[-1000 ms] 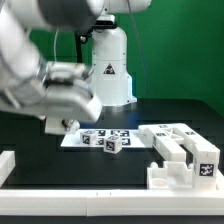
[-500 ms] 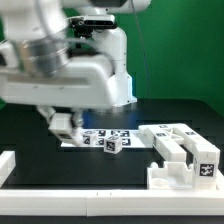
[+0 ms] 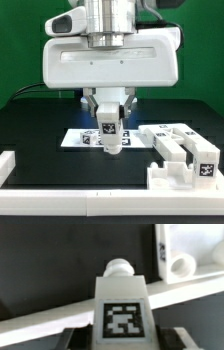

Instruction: Assemble chair

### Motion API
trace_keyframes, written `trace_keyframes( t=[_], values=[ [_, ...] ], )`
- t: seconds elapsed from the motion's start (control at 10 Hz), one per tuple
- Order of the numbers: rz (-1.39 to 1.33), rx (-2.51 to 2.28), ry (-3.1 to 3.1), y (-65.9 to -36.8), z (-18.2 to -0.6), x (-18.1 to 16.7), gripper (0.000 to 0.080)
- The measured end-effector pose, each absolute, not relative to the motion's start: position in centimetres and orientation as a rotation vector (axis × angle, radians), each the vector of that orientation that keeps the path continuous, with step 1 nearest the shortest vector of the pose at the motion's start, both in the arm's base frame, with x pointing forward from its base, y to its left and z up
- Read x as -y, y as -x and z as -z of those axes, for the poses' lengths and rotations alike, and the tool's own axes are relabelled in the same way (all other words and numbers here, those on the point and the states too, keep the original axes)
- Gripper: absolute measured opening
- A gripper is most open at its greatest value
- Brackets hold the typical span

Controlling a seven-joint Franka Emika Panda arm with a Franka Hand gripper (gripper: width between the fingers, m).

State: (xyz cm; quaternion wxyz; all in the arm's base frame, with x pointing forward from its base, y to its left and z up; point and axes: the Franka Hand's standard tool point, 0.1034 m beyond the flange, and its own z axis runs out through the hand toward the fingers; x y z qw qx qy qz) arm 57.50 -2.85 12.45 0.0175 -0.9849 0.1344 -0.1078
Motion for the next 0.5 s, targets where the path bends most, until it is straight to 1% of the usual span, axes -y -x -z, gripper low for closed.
trace_keyframes(
  t=[0.2, 0.3, 0.4, 0.5],
  values=[
    [0.523, -0.394, 3.057, -57.9, -12.4, 2.4, 0.0284],
    [0.635, -0.373, 3.041, -58.7, -12.4, 0.8, 0.0284],
    [0.678, -0.319, 3.035, -59.2, -12.0, -1.5, 0.0284],
    [0.616, -0.317, 3.028, -59.3, -11.8, -4.3, 0.0284]
  ],
)
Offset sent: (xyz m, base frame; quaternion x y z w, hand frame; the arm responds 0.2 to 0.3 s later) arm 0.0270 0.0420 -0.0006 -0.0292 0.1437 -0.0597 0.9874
